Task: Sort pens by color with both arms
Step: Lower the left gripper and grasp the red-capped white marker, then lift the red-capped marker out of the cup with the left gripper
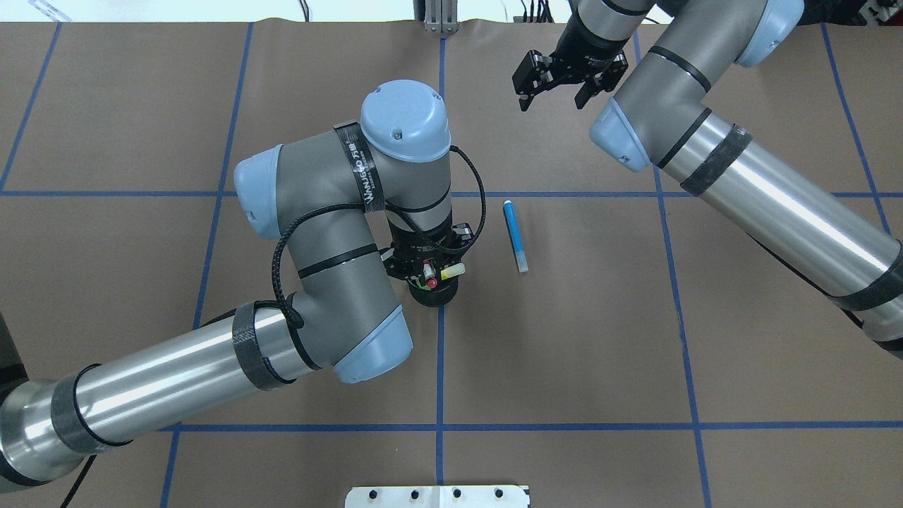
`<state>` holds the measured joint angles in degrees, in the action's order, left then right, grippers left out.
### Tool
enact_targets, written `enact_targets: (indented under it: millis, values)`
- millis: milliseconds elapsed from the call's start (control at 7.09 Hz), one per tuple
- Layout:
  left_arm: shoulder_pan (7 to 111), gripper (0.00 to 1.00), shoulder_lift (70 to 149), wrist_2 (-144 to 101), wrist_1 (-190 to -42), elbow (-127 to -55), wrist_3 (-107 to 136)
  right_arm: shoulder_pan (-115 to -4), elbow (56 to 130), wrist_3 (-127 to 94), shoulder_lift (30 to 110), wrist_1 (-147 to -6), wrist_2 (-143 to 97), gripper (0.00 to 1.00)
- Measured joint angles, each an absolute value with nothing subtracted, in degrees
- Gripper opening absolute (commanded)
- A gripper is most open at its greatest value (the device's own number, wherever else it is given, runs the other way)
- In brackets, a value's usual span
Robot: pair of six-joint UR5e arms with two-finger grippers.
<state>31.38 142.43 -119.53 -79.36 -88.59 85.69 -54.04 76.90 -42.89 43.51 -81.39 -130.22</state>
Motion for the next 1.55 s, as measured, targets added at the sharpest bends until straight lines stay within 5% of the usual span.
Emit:
enact_targets:
  millis: [1552]
  values:
    - [36.6,0.0,144.9,-122.6,-72.22,-98.92,85.0,-54.04,76.96,-42.97,43.48,-81.39,-130.34,0.99]
